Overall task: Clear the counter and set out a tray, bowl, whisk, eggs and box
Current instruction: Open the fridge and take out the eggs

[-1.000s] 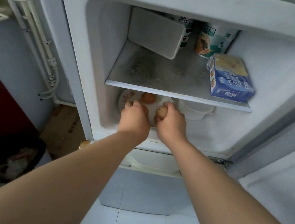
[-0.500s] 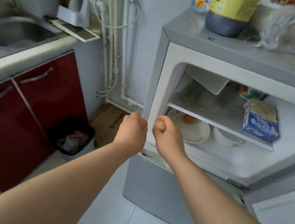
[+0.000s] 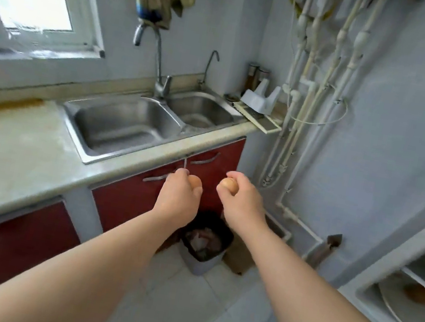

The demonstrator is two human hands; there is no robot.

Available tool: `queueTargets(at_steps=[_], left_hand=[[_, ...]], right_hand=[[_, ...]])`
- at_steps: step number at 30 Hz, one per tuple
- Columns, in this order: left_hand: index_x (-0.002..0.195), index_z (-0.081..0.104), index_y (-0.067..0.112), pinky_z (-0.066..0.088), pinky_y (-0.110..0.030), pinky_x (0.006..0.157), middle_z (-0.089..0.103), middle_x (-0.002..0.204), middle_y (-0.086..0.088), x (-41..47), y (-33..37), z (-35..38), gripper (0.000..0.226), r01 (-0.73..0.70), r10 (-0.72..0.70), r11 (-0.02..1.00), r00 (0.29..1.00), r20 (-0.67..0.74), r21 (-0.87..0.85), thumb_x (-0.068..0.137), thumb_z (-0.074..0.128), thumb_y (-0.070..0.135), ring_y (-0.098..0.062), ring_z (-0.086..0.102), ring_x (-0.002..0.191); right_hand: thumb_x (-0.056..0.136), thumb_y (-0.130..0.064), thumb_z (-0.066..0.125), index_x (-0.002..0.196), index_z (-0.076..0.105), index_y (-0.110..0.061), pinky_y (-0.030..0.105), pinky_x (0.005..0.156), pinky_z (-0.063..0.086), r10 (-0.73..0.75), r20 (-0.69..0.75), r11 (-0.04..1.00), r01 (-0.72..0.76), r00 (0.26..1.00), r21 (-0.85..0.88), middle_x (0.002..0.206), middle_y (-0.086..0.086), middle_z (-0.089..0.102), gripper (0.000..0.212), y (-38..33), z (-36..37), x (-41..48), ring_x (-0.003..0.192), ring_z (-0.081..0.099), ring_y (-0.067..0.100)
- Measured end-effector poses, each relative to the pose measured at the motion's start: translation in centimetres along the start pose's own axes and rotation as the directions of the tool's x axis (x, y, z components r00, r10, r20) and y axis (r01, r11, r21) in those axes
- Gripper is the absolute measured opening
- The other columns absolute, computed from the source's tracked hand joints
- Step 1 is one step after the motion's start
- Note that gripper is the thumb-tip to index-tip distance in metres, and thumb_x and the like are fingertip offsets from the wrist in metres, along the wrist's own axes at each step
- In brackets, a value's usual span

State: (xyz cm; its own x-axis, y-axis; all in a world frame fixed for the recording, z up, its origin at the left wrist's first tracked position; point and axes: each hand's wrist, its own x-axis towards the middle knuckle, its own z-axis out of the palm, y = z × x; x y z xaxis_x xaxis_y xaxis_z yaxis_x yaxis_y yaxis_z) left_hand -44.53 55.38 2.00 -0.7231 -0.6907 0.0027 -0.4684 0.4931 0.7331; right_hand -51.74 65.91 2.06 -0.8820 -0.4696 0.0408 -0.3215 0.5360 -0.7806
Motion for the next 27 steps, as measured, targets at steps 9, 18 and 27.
queueTargets(at_steps=[9, 18, 27], left_hand=[[0.123, 0.051, 0.003, 0.042, -0.03, 0.088, 0.06, 0.12, -0.014, 5.9, -13.1, -17.2, 0.034, 0.134, -0.14, 0.99, 0.971, -0.193, -0.043, 0.092, 0.052, 0.018, -0.03, 0.056, 0.111], [0.122, 0.052, 0.003, 0.044, -0.029, 0.075, 0.063, 0.108, -0.014, 8.4, -23.4, -29.2, 0.033, 0.254, -0.272, 0.962, 0.914, -0.302, -0.1, 0.092, 0.053, 0.017, -0.029, 0.057, 0.095], [0.092, 0.063, -0.001, 0.036, -0.025, 0.069, 0.06, 0.082, -0.01, 11.9, -31.0, -36.0, 0.016, 0.354, -0.371, 0.928, 0.856, -0.359, -0.115, 0.087, 0.054, 0.012, -0.027, 0.054, 0.08]], right_hand=[[0.095, -0.023, 0.047, 0.127, 0.053, -0.017, 0.026, 0.087, 0.043, -0.109, 0.132, 0.991, 0.097, 0.985, 0.096, 0.117, 0.002, 0.063, 0.034, -15.8, 16.0, 2.8, 0.103, 0.057, 0.018], [0.092, -0.018, 0.044, 0.125, 0.052, -0.014, 0.025, 0.077, 0.041, -0.145, 0.268, 0.983, 0.107, 0.953, 0.15, 0.104, 0.001, 0.06, 0.034, -26.2, 28.7, 3.0, 0.093, 0.056, 0.019], [0.088, -0.02, 0.046, 0.119, 0.054, -0.017, 0.027, 0.074, 0.044, -0.187, 0.405, 0.977, 0.127, 0.895, 0.169, 0.114, 0.009, 0.062, 0.032, -31.2, 39.5, 6.3, 0.096, 0.058, 0.026]])
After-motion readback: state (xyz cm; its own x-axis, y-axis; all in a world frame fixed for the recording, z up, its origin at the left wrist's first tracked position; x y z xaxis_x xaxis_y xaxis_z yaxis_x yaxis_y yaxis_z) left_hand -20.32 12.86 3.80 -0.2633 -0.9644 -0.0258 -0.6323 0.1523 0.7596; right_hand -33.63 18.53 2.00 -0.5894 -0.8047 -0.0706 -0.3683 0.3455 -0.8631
